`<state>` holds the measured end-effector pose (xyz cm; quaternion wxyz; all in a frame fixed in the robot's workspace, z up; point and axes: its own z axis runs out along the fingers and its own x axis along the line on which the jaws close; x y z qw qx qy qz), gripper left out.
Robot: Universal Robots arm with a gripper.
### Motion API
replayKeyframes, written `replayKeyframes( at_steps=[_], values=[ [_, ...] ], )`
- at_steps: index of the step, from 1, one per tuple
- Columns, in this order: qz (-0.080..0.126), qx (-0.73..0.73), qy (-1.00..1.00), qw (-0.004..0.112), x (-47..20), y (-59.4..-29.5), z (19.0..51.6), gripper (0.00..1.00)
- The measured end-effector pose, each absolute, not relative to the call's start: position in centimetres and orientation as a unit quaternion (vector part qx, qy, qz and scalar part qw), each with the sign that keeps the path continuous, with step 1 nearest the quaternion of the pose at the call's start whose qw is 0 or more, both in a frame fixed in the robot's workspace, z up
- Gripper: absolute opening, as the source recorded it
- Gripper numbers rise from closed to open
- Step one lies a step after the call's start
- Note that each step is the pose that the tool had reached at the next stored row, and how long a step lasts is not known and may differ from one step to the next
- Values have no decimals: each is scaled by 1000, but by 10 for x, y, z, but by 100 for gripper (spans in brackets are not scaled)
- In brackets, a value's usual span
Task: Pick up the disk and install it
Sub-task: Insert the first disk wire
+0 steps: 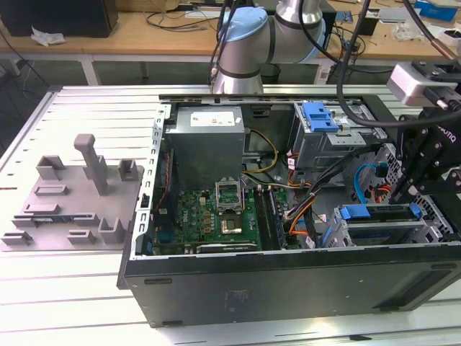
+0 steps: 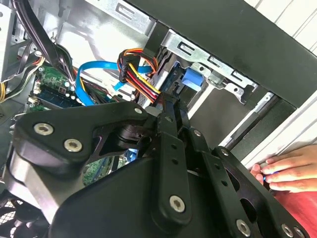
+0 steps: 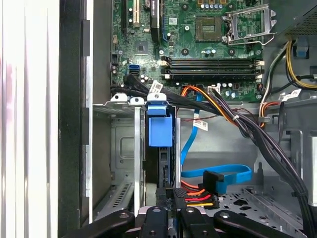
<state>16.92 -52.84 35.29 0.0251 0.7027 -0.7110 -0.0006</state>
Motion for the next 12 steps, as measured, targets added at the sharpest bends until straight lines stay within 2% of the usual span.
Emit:
replayKeyframes(
  at_steps=[12],
  values=[
    [-5, 703, -711, 18, 169, -533, 353, 16]
  ],
)
